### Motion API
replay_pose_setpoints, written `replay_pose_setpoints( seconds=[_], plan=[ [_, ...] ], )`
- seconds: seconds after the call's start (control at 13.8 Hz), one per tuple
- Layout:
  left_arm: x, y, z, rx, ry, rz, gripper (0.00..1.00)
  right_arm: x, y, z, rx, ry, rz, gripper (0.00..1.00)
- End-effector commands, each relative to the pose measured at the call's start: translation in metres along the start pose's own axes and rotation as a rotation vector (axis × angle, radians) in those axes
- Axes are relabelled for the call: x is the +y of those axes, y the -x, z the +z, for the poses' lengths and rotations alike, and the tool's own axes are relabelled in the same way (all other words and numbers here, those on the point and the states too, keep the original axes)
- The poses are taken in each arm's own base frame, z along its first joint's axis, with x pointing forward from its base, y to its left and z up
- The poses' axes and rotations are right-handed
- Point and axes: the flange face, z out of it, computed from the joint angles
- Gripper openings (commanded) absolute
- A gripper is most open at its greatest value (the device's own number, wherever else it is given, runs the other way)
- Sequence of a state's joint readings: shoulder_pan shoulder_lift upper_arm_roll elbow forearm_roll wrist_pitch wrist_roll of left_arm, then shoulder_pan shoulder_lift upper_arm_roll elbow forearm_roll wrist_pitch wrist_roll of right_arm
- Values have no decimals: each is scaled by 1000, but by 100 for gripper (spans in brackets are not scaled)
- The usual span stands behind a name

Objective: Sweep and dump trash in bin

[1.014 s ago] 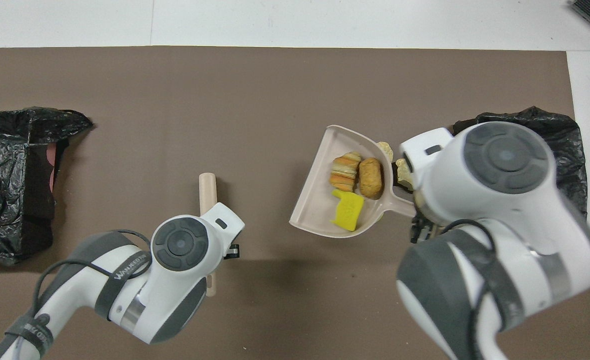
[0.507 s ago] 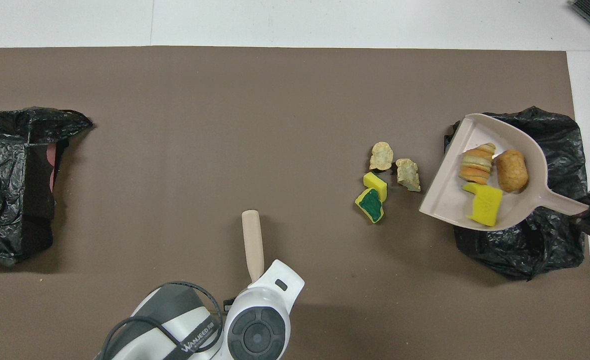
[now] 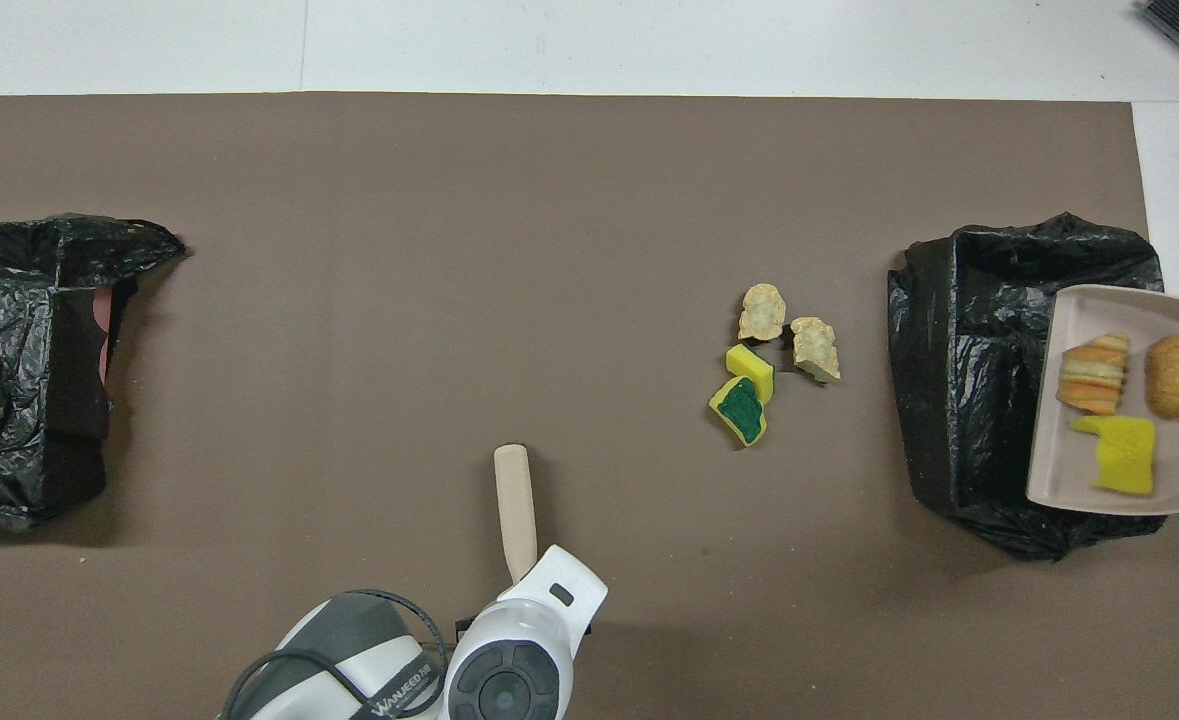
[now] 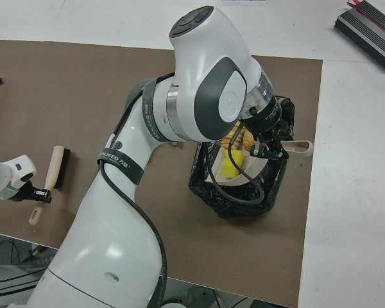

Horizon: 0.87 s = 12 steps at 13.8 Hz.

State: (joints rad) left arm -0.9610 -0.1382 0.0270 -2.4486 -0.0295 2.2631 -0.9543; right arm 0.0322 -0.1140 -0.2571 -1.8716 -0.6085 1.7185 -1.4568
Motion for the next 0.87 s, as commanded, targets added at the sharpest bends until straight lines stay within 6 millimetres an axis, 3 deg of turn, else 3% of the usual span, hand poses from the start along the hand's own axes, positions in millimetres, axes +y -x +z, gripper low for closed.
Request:
replay_pose_setpoints(
  seconds=[0.0,0.07,0.29,0.43,0.65,0.8],
  plan=[
    [-5,3,-1,-4,23,-11,64,7,-17,2,-135,45,-158,0],
    [-5,2,-1,-5,22,-9,100,11,-34,-7,-179,64,-211,0],
    [0,-19,-8,1,29,-26,100,16,-62,-26,-271,94,-281,0],
    [-6,-52,-23,20,55,-47,100,18,-70,-36,-284,88,-284,0],
    [-31,-105,-46,45,82,-88,100,19,-76,-58,-317,55,-256,0],
    [-54,-143,-78,67,97,-63,100,18,-83,-72,-403,87,-276,0]
  ],
)
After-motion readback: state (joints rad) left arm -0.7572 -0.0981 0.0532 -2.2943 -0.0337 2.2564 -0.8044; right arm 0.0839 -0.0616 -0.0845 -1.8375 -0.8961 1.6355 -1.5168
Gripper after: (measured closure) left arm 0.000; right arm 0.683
